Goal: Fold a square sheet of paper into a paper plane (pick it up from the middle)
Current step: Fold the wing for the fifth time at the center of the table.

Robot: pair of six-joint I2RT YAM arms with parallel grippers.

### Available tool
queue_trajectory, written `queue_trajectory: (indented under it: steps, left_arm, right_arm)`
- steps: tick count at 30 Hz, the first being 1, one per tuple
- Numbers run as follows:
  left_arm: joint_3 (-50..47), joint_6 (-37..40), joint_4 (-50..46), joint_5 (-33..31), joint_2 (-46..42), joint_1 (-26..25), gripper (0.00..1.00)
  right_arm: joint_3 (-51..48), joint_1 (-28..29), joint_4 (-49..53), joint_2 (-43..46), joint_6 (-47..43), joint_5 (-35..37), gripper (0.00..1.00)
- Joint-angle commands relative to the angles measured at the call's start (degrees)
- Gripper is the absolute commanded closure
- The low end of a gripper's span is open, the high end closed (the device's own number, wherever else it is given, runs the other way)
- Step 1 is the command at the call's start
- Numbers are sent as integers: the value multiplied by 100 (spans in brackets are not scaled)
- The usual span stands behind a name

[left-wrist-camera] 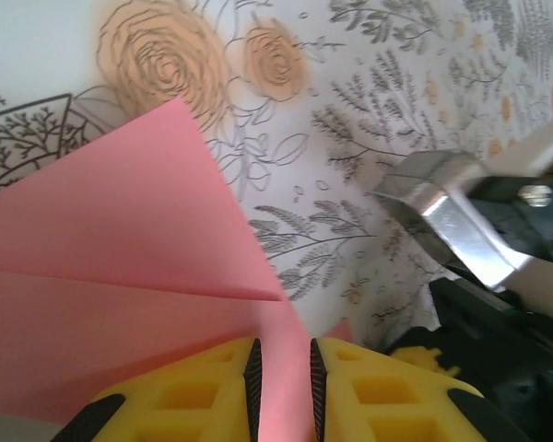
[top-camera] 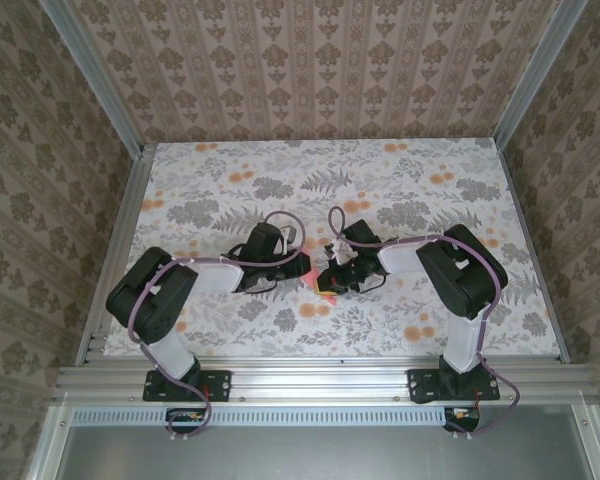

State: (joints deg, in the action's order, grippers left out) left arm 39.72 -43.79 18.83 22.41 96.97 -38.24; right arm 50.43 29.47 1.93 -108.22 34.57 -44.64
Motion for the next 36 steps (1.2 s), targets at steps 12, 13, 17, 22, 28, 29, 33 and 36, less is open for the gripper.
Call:
queue_trajectory:
  steps: [12, 13, 17, 22, 28, 29, 33, 36]
  left_arm:
    - [-68, -111, 477, -104, 762, 97, 79]
    - [-79, -120, 481, -105, 764, 98, 79]
    - [-49, -100, 362, -114, 738, 89, 79]
    - [-15, -77, 287, -121, 746, 90, 80]
    - [22, -77, 271, -96, 745, 89, 80]
    - [35, -69, 262, -89, 745, 89, 80]
    - [60, -28, 211, -71, 728, 89, 80]
    - [53, 17, 149, -103, 689, 97, 80]
  right_arm:
    - [278, 71, 571, 142, 442, 643, 97]
    - [313, 82, 558, 135, 491, 687, 97]
    - [615, 106, 677, -27, 510, 658, 97]
    - [888, 173, 669, -148, 623, 615, 96]
    - [1151, 266, 889, -311, 620, 666, 96]
    - [1213, 291, 998, -386, 561, 708, 96]
    - [1290, 375, 1294, -536, 404, 957, 95]
    - [1320, 370, 1879, -544, 162, 1574, 95]
